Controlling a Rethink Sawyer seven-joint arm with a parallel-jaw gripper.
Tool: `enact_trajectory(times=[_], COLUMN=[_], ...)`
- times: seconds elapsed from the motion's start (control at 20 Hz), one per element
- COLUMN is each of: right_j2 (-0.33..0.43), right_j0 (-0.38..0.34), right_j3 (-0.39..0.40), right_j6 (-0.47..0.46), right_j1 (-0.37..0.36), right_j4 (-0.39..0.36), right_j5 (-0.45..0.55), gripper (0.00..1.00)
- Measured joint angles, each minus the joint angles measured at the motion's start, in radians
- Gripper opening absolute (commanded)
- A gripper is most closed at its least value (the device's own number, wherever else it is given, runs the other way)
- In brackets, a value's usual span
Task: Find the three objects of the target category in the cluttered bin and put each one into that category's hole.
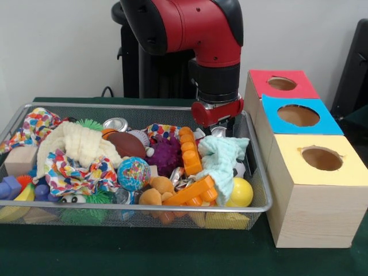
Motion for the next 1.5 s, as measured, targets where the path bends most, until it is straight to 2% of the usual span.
enact_trajectory(times=[0.05,1.5], right_j2=[0.000,0.013], right_j0=[0.000,-0.021], right_j3=[-0.001,-0.001], right_j6=[0.000,0.000], right_j1=[0.000,0.010], right_j4=[0.005,0.038], right_j5=[0.007,0.019], gripper=[0.00,0.00])
